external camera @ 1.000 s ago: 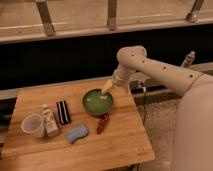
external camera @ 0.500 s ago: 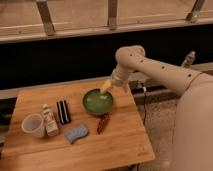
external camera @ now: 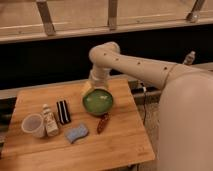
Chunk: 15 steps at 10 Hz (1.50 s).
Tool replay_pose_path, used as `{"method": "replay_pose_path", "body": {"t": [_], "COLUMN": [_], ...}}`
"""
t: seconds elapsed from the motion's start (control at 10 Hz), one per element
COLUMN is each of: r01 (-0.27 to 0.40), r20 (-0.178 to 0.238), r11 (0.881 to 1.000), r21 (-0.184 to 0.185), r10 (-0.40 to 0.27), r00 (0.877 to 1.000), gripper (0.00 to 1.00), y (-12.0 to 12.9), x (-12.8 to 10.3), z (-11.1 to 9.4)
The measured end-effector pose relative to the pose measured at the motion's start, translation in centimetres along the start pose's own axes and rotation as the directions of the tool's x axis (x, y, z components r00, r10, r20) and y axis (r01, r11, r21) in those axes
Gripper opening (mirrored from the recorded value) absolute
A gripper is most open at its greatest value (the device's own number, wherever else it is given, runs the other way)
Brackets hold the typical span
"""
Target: Place the eraser on the white sponge
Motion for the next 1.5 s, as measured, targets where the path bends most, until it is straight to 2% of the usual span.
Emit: {"method": "replay_pose_path", "body": {"t": [0.1,0.5,0.7,0.9,1.0,1.2,1.4,1.5], "r01": [-0.01,-0.025,-0.077,-0.029,-0.009,0.064,0.127,0.171], "r20": [-0.007,-0.004,-0.004,-0.004,-0.003,-0.004,-0.01,-0.015], "r11": [1.0,1.0,0.997,0.999,1.0,0.998,0.992,0.985], "r21": [0.012,0.005,0.01,0.015,0.016,0.022,0.023,0.023], "r10": [0.01,0.025,0.077,0.029,0.009,-0.064,-0.126,-0.171], "r00": [1.0,1.0,0.997,1.0,1.0,0.998,0.992,0.985], "gripper": [0.8,0.8,0.8,0.8,0.8,0.8,0.8,0.8], "y": [-0.8,-1.0,-3.4,-3.5,-3.1,-0.6,2.6,5.3], "x": [0.4,0.5,1.9,2.7,2.8,1.7,-0.5,-2.4], "z": [0.0,0.1,-0.3,-0.9,-1.0,-1.0,-0.5,0.1]}}
